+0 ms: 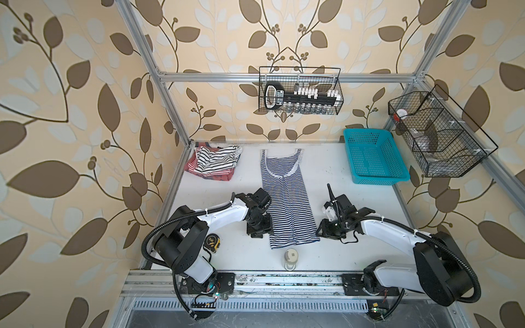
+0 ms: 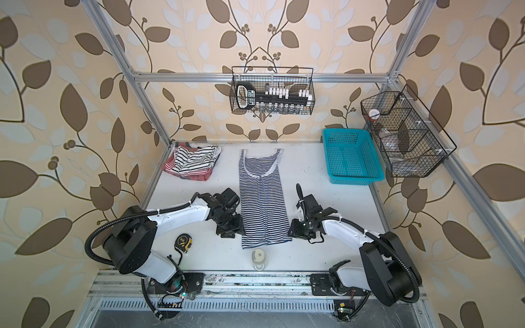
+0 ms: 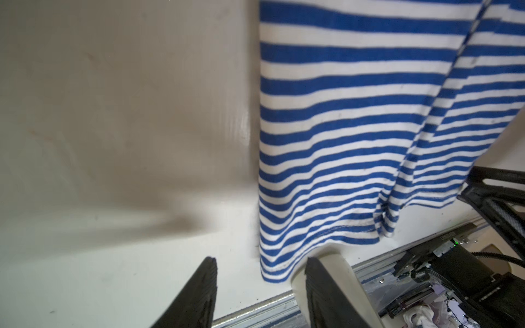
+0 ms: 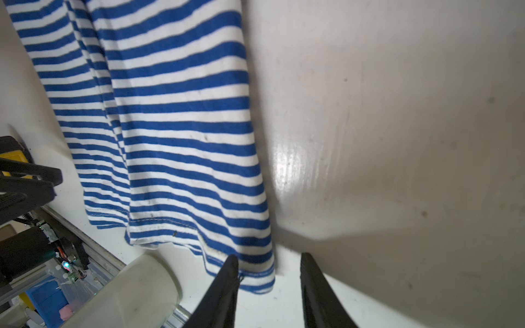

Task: Fold and stack tank tops
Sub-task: Fold the tank top at the center of the table.

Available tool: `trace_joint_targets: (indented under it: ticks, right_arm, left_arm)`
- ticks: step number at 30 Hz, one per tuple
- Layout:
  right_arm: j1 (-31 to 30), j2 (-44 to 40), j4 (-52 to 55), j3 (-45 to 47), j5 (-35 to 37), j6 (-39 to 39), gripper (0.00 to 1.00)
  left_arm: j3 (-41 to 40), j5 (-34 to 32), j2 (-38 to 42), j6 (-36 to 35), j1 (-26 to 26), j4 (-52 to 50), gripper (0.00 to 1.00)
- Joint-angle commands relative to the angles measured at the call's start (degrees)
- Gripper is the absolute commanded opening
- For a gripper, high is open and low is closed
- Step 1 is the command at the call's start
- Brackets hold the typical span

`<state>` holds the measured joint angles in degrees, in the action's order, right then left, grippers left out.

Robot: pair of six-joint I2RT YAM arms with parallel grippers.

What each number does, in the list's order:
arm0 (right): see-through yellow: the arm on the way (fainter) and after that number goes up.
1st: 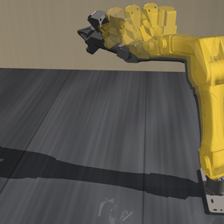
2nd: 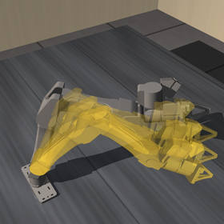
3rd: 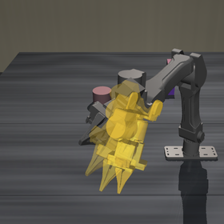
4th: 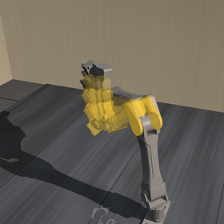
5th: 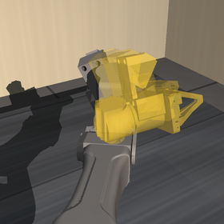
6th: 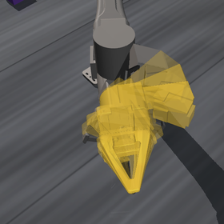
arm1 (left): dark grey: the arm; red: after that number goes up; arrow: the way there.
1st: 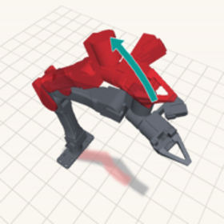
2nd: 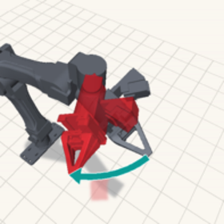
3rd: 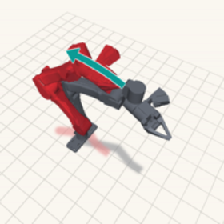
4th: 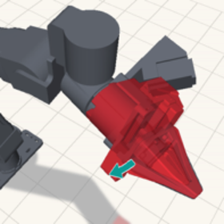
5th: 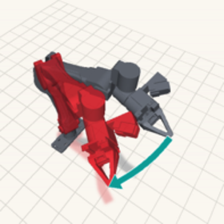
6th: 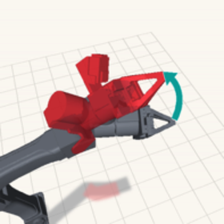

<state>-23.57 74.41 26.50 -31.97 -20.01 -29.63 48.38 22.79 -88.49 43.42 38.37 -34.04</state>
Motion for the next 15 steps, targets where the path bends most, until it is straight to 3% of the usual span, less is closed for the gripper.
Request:
trace_joint_targets:
  ticks: [1, 9, 15]
  right_arm:
    - [-0.38, -0.17, -0.49, 1.27, -1.13, -0.66, 0.37]
    - [-1.86, 0.09, -1.83, 2.60, -1.04, -2.01, 0.37]
    - [-3.09, 0.46, -3.12, 3.60, -1.10, -3.24, 0.34]
  left_arm:
    - [-1.67, 2.69, 0.37, 2.36, 1.42, 2.11, 0.53]
    - [-4.52, 4.12, -0.66, 5.64, 4.32, 6.61, 0.53]
    - [-5.26, 3.94, -2.38, 6.50, 5.82, 6.95, 0.38]
